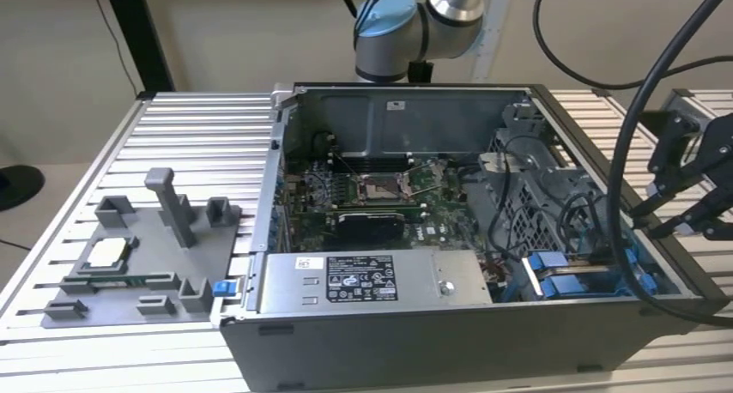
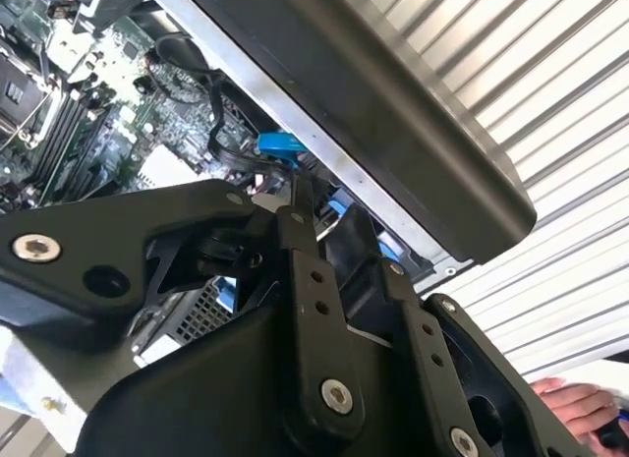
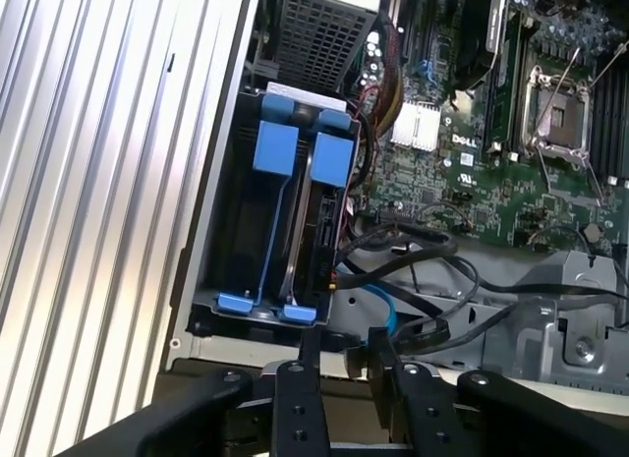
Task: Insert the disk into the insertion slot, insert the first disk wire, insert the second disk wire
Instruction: 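Insert the second disk wire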
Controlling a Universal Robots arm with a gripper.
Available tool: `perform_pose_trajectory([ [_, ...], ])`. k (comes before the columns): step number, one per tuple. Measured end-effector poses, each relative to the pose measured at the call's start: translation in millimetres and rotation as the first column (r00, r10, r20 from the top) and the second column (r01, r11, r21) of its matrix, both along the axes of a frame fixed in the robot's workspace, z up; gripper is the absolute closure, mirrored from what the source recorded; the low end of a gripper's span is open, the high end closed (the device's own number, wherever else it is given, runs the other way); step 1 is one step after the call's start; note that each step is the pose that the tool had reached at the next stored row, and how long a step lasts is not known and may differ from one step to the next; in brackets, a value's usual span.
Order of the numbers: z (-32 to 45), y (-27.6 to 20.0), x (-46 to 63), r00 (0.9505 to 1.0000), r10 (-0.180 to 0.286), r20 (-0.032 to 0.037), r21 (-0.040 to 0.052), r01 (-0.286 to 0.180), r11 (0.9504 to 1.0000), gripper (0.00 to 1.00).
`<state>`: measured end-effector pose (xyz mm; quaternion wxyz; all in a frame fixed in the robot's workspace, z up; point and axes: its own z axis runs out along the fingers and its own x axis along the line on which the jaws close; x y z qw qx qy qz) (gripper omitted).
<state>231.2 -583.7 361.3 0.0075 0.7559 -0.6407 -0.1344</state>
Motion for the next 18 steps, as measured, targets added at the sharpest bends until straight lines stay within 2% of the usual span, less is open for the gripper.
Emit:
perform_pose_trajectory([
  [3,-1.1,0.0,0.0,1.0,0.0,0.0,0.0023,0.0,1.0,0.0],
  [4,-1.4,-0.1,0.0,1.0,0.0,0.0001,0.0056,0.0,1.0,0.0],
  [7,-2.4,0.0,0.0,1.0,0.0,0.0,0.027,0.0,0.9996,0.0],
  [8,-2.7,0.0,0.0,1.0,0.0,0.0,0.035,0.0,0.9994,1.0],
  [10,-3.1,0.0,0.0,1.0,0.0,0.0,0.0478,0.0,0.9989,1.0],
  [13,-3.5,0.0,0.0,1.0,0.0,-0.0001,0.0608,0.0,0.9981,1.0],
  [18,-3.7,0.0,0.0,1.0,0.0,0.0,0.0715,0.0,0.9974,1.0],
])
